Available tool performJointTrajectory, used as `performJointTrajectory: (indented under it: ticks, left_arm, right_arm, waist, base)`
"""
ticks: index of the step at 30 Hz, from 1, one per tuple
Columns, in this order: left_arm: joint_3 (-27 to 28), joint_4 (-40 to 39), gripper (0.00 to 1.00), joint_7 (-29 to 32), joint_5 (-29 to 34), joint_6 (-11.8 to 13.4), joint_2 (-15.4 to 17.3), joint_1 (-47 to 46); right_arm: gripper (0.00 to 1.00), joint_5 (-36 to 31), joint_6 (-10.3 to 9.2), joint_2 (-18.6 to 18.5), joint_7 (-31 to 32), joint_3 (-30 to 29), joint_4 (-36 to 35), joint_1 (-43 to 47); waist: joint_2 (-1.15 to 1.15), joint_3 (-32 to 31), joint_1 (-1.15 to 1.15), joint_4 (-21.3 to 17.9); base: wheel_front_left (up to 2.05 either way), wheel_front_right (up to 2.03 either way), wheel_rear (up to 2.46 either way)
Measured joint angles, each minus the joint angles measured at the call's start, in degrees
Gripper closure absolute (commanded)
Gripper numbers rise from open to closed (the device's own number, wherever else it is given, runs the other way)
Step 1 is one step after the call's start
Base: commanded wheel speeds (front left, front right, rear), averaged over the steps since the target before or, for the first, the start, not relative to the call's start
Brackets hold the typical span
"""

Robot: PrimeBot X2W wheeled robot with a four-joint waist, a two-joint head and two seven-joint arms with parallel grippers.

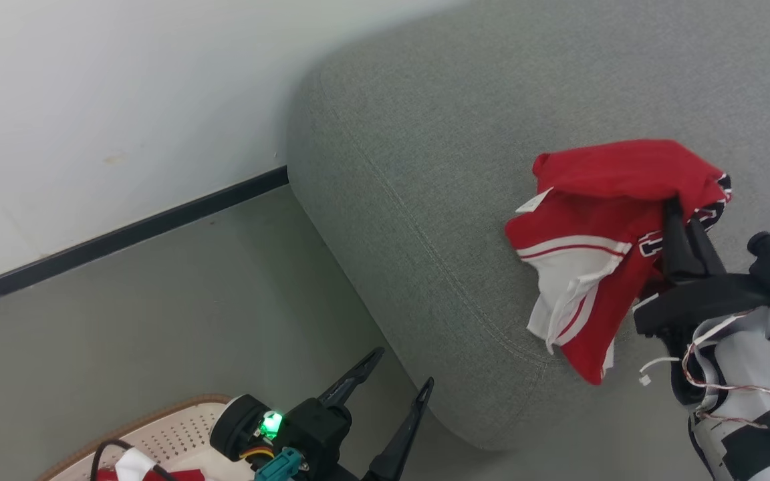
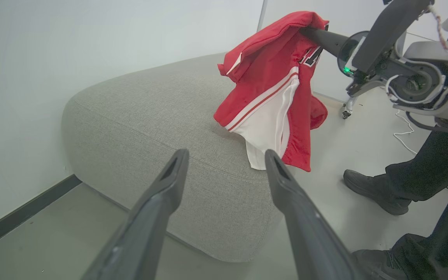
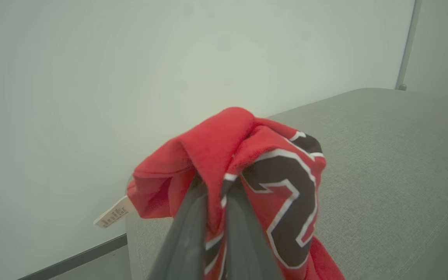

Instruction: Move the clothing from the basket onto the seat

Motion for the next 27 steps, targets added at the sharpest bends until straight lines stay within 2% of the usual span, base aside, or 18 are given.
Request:
performJointTrajectory:
  ticks: [12,27]
  left_arm:
    - [-0.99,-1.37,0.00,2.25,1.23,-0.51,0.00,-4.02]
    - [-1.20,-4.04,0.00,3.81,4.04,-1.51,-0.79,-11.32]
  right_arm:
    - [1.00,0.21,0.05,-3.90,-0.02,-6.90,1.29,-11.26]
    - [1.00,1.69,0.12,-10.53,-0.04,-14.40,7.50,-25.87]
  waist:
    - [0.00,5.03,0.00,1.54]
    - [0.00,13.17,0.00,7.51]
  base:
    - [0.00,0.00,0.00]
    - [0.00,0.00,0.00]
